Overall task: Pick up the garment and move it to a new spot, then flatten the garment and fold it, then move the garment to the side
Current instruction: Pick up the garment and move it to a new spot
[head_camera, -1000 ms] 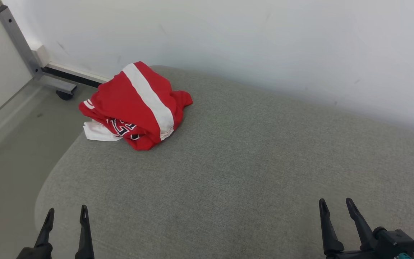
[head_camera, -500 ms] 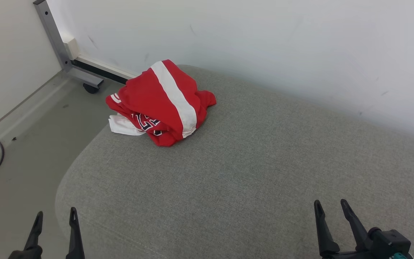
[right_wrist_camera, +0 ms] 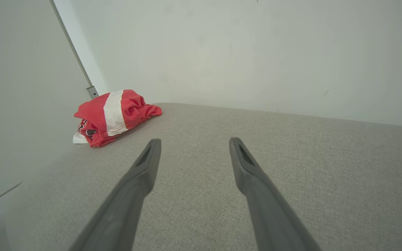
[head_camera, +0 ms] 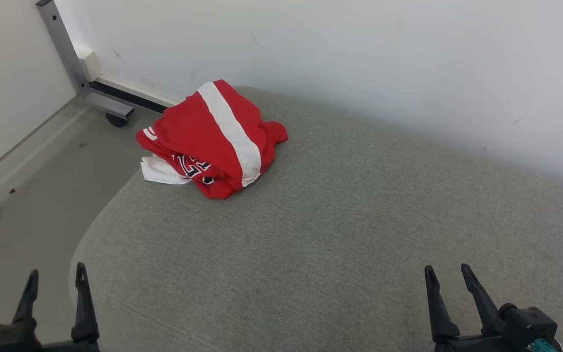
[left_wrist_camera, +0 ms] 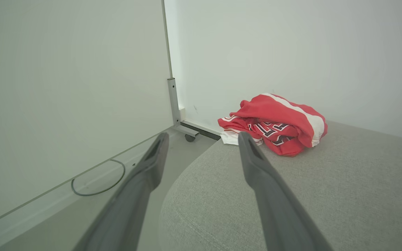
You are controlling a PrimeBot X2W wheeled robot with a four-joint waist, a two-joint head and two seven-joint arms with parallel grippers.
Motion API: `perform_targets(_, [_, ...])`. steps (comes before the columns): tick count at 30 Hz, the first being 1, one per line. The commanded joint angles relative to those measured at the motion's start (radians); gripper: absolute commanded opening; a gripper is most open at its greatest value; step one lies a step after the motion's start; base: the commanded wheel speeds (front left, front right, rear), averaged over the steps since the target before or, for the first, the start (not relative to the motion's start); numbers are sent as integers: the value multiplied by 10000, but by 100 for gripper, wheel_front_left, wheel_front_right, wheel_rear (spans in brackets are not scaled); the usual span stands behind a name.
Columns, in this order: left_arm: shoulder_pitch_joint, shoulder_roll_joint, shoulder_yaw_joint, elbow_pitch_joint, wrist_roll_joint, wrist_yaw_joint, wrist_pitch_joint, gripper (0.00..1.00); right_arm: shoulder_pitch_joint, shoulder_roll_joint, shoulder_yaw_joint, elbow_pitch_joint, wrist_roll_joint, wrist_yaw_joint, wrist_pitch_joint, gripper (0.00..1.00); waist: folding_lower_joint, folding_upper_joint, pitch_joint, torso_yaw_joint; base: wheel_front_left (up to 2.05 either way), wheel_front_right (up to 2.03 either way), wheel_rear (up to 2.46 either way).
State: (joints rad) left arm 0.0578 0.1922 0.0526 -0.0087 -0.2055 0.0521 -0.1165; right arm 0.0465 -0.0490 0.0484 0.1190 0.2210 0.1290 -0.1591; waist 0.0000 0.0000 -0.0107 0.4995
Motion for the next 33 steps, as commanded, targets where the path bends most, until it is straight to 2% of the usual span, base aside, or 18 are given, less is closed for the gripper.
perform_targets(1, [-359,147,71,67,-113,-94,-13,100,-122,-24,4,-53,-103,33,-31,100,0,0,207,-259,0,0,0])
perform_targets(9, [-2284,844,580,409,-699,-423,26,100,-554,-24,-187,-386,-514,33,113,100,0,0,1119,-1363,0,0,0])
perform_targets(23, [-5496,2445,1580,1398,-1449,-743,586,100,-1661,-26,-672,-1049,-946,31,5,100,0,0,3462,-3933,0,0,0])
perform_targets(33, [-6947,3271,1664,2707,-1719,-925,1165,100,-1927,-20,-952,-1215,-940,31,-195,100,0,0,4226,-4970,0,0,0])
